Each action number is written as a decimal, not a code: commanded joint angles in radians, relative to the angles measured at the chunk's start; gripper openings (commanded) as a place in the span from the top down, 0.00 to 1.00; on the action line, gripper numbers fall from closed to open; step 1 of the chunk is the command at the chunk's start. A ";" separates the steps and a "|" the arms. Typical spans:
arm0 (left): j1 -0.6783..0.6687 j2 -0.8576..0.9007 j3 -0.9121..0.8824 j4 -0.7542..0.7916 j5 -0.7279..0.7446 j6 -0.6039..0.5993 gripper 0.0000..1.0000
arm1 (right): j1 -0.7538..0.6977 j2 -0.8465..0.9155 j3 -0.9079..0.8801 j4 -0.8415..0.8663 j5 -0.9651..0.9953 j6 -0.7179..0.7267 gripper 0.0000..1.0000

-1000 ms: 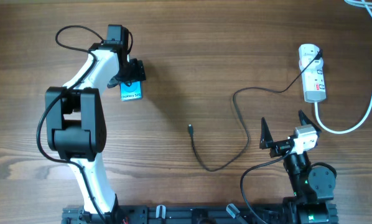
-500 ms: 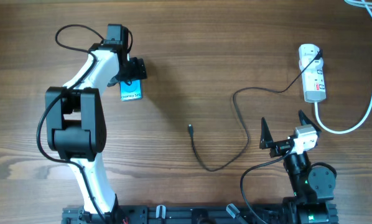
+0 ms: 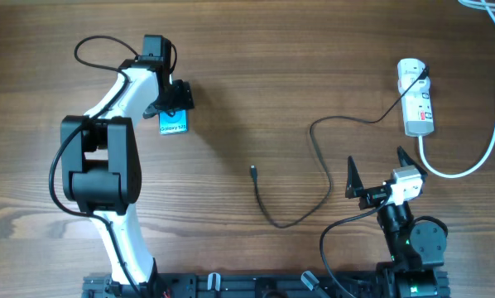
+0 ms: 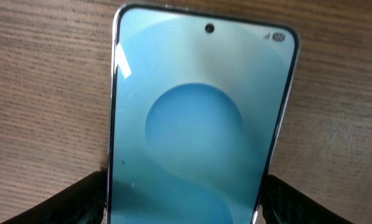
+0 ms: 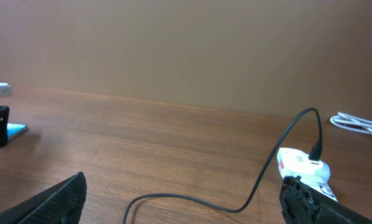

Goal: Plug charger to phone and switch on socket

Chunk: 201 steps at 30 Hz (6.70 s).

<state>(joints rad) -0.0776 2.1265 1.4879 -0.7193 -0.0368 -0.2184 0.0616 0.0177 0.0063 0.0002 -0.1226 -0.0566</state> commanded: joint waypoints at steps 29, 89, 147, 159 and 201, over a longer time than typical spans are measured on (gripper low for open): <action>-0.070 0.008 -0.016 -0.370 0.090 -0.013 0.15 | -0.004 -0.008 -0.001 0.005 0.013 0.006 0.00; -0.071 -0.157 -0.228 -0.091 0.039 -0.077 0.00 | -0.004 -0.008 -0.001 0.006 0.013 0.006 0.00; -0.071 -0.157 -0.278 -0.058 0.073 -0.078 0.07 | -0.004 -0.008 -0.001 0.006 0.013 0.006 0.00; -0.071 -0.157 -0.278 -0.051 0.073 -0.078 0.01 | -0.004 -0.008 -0.001 0.006 0.013 0.006 0.00; -0.071 -0.157 -0.278 -0.066 0.073 -0.079 0.15 | -0.004 -0.008 -0.001 0.005 0.013 0.006 0.00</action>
<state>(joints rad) -0.1497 1.9556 1.2404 -0.7837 0.0013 -0.2943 0.0616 0.0177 0.0063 0.0002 -0.1226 -0.0566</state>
